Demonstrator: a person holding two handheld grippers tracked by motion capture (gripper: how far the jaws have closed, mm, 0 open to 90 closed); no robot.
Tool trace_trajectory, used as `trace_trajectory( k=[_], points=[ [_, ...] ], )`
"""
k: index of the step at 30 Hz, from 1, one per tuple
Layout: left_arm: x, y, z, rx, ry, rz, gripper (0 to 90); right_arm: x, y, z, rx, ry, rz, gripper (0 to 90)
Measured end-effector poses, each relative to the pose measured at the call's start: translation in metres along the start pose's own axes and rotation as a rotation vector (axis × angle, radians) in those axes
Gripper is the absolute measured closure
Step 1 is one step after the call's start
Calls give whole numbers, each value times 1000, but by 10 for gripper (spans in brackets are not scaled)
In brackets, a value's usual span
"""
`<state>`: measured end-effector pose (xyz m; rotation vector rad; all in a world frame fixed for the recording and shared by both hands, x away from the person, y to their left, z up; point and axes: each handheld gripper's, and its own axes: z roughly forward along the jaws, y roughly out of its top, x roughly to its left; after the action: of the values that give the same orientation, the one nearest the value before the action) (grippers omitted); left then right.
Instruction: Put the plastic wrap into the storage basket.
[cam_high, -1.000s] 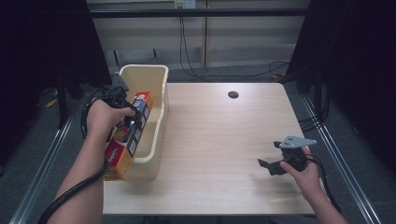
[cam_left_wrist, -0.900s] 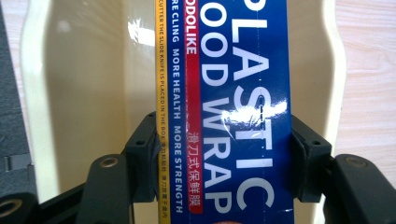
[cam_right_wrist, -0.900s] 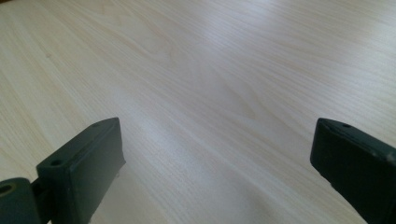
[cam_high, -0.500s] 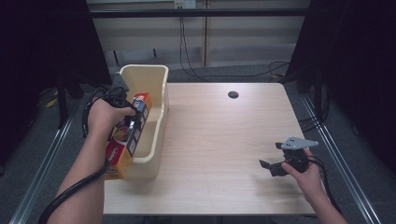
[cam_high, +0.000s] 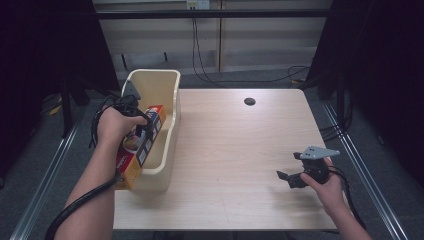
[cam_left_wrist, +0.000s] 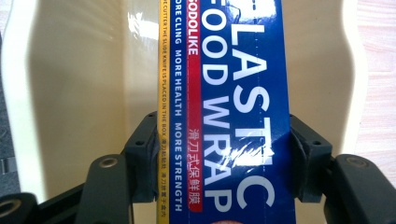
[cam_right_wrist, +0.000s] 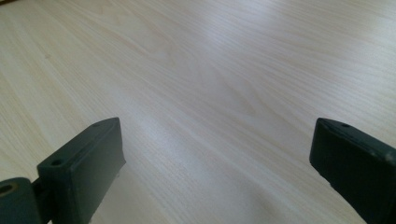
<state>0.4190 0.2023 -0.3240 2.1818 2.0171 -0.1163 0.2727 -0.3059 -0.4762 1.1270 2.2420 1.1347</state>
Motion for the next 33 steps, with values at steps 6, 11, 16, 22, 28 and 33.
trace_trajectory(
  k=[6,11,16,22,28,33],
  points=[
    [-1,0,2,-4,1,-9,400,1,1,1,-7,5,0,29],
    [-2,0,6,-7,1,-3,399,1,2,1,1,4,3,29],
    [0,0,7,-2,-12,-1,398,0,1,1,-2,2,-13,32],
    [-1,-1,8,-1,-12,8,398,1,2,2,3,10,-10,34],
    [-1,-1,9,1,-15,5,398,1,3,2,3,13,-10,34],
    [-1,0,11,6,-12,7,397,0,4,4,1,14,-11,35]
  ],
)
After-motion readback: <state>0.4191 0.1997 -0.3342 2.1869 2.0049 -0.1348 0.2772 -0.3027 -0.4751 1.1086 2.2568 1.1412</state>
